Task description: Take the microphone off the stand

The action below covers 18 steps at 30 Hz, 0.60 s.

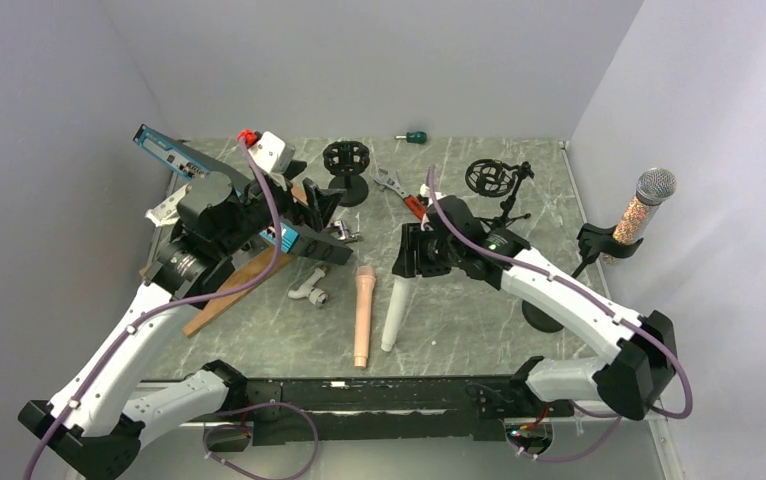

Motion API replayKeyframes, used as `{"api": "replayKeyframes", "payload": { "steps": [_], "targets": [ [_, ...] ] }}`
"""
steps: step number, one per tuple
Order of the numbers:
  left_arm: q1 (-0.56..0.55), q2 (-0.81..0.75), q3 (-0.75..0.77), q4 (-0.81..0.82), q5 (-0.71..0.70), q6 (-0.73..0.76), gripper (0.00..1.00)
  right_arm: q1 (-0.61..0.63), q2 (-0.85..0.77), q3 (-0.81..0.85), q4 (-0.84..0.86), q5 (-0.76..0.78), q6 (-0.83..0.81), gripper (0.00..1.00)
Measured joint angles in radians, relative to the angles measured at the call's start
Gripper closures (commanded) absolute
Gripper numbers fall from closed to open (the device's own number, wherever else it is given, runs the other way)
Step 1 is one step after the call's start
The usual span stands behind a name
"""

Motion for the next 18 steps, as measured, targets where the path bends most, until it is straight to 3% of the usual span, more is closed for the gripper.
{"api": "replayKeyframes", "payload": {
  "steps": [18],
  "targets": [
    [-0.025, 0.0, -0.005, -0.001, -0.014, 0.023, 0.01, 0.012, 0.291, 0.041, 0.089, 0.108, 0.029, 1.0]
  ]
}}
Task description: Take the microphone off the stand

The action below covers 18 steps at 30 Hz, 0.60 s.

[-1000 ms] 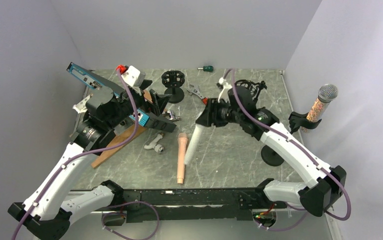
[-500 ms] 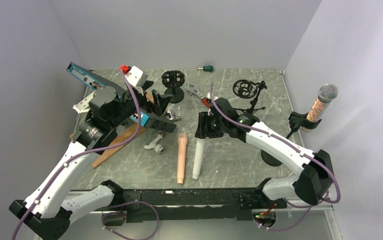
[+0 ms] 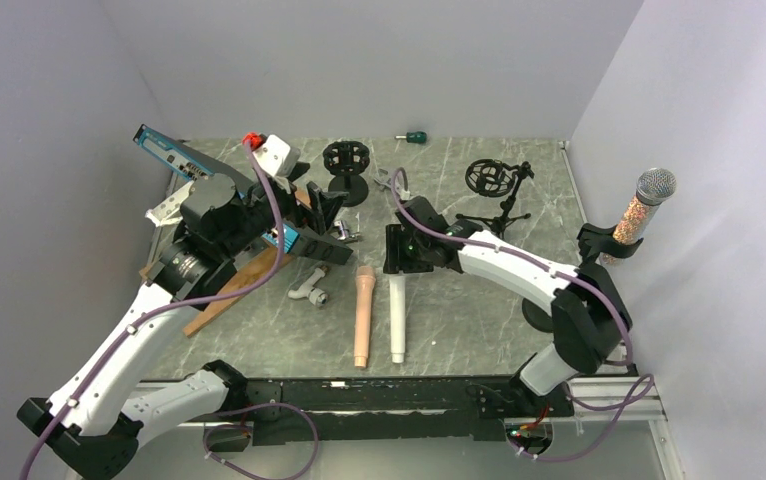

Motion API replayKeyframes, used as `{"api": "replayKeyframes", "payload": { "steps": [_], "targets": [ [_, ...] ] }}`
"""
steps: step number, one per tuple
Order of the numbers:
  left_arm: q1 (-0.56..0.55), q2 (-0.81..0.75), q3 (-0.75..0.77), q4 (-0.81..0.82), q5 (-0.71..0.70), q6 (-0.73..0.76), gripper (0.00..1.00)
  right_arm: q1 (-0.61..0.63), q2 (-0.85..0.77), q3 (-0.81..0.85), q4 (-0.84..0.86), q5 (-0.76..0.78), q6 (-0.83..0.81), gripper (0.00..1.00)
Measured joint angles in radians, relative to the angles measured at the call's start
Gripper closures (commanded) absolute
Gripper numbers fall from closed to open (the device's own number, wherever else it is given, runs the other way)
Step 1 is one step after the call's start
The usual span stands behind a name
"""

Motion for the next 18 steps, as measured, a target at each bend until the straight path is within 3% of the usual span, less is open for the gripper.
{"api": "replayKeyframes", "payload": {
  "steps": [12, 18],
  "targets": [
    [-0.017, -0.009, 0.0, -0.002, -0.014, 0.008, 0.01, 0.001, 0.107, -0.006, 0.09, 0.009, 0.082, 1.0],
    [-0.026, -0.013, 0.0, -0.003, -0.021, 0.019, 0.01, 0.003, 0.13, -0.052, 0.14, 0.026, 0.154, 0.89]
  ]
}}
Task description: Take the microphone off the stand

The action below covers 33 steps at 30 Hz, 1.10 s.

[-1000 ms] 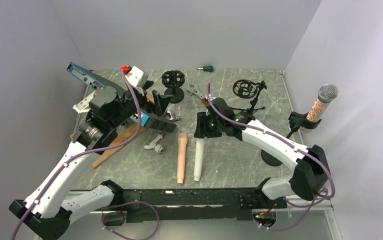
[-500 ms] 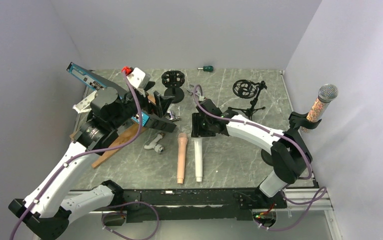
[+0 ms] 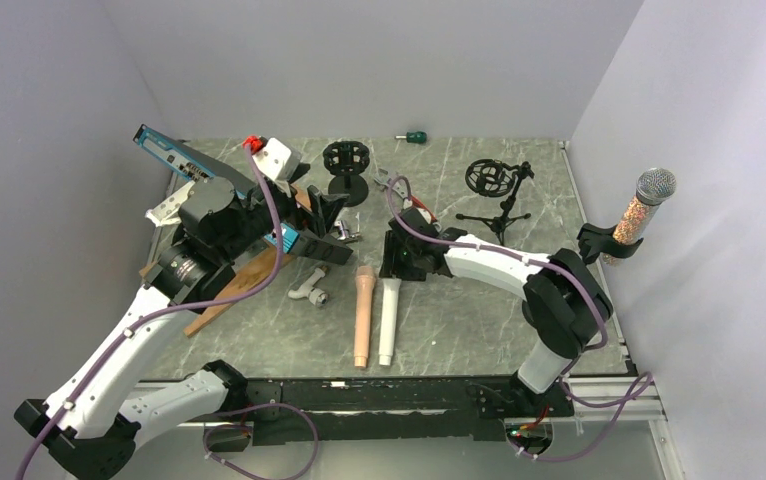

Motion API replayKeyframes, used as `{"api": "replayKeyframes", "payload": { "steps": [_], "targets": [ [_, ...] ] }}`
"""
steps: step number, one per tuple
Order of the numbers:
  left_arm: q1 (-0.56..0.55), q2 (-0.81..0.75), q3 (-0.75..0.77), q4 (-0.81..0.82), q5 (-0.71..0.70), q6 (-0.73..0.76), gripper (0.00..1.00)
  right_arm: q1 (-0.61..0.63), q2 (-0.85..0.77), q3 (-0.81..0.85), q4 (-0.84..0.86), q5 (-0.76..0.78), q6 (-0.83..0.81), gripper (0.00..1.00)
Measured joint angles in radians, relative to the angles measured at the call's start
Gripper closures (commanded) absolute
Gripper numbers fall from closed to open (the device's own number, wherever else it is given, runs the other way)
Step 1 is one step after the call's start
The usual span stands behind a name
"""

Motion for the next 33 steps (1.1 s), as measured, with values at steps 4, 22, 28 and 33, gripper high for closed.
{"api": "replayKeyframes", "payload": {
  "steps": [4, 22, 28, 33],
  "targets": [
    [-0.004, 0.0, 0.0, -0.001, 0.0, 0.004, 0.01, 0.0, 0.013, -0.023, 0.017, 0.006, 0.027, 0.78],
    [-0.019, 0.0, 0.0, -0.003, -0.003, 0.007, 0.01, 0.008, 0.021, -0.047, 0.072, 0.011, 0.049, 0.46],
    [-0.024, 0.002, 0.0, -0.003, -0.004, 0.007, 0.01, 0.02, 0.021, -0.047, 0.07, 0.021, 0.039, 0.39],
    [-0.028, 0.011, 0.0, -0.003, -0.005, 0.007, 0.01, 0.022, -0.01, -0.047, 0.058, 0.026, 0.021, 0.3]
  ]
}}
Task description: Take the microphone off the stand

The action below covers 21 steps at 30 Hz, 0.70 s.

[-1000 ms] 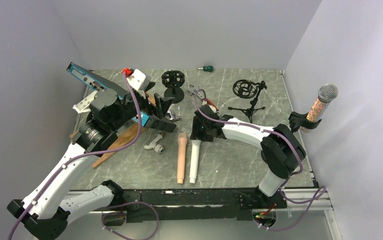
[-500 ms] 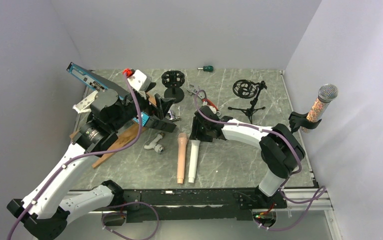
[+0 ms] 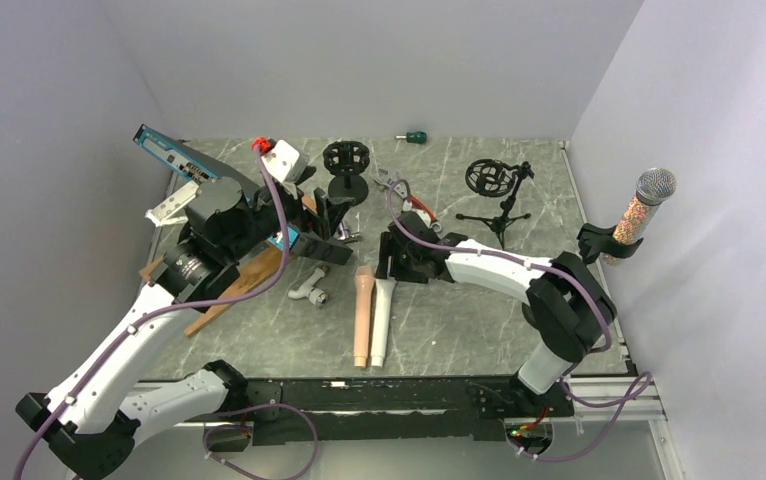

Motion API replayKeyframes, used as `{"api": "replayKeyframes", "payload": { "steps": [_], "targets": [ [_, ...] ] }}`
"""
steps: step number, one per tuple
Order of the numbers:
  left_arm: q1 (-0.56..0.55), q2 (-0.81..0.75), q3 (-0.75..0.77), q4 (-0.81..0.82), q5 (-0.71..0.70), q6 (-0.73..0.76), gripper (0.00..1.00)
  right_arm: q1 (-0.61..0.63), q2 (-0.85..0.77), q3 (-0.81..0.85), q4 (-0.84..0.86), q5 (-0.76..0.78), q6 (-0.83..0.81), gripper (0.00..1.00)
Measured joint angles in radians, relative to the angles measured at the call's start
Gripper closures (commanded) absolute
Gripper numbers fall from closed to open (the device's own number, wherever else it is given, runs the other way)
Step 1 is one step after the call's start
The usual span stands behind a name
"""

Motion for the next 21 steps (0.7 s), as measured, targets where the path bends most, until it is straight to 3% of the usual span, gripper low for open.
{"api": "replayKeyframes", "payload": {
  "steps": [12, 21],
  "targets": [
    [-0.015, 0.006, 0.0, 0.0, -0.005, 0.001, 0.01, 0.002, -0.135, 0.086, -0.109, 0.035, -0.072, 0.3],
    [-0.024, 0.008, 0.0, 0.0, -0.005, 0.001, 0.01, 0.005, -0.304, 0.29, -0.306, 0.235, -0.253, 0.28]
  ]
}}
